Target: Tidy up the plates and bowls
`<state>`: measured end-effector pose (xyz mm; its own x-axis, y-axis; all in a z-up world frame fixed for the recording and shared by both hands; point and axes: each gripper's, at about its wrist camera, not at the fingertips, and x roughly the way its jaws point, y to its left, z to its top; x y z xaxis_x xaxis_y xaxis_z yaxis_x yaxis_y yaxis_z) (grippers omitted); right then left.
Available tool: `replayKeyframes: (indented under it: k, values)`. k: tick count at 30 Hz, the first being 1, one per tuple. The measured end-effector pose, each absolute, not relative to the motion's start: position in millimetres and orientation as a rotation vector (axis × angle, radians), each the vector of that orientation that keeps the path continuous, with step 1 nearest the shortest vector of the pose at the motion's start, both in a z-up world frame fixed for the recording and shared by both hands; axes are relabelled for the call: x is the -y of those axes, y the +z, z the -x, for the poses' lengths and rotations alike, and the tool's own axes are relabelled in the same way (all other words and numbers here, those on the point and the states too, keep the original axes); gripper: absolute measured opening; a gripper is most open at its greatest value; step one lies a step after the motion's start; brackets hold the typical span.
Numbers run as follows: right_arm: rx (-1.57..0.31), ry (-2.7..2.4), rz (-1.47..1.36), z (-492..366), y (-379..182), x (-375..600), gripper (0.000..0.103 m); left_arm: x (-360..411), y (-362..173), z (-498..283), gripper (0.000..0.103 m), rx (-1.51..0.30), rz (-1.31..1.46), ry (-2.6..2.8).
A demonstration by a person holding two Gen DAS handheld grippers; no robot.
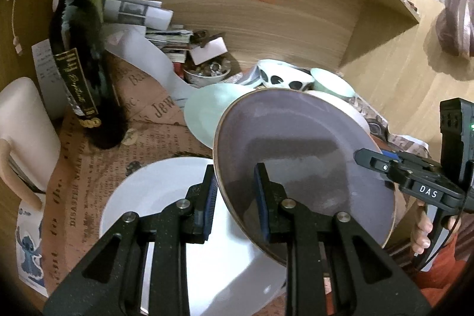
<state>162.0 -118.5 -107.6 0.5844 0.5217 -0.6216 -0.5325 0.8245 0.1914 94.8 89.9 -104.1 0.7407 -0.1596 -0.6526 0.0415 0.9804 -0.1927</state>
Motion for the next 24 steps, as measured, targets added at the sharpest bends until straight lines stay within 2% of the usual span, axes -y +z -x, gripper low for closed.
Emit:
replayKeyframes:
  k: [24]
  values:
    - [-0.758,0.533,-0.024,-137.0,-130.1,187.4,0.028,-20.2,-131.9,-87.7,0.024,-0.816,0.177,-0.196]
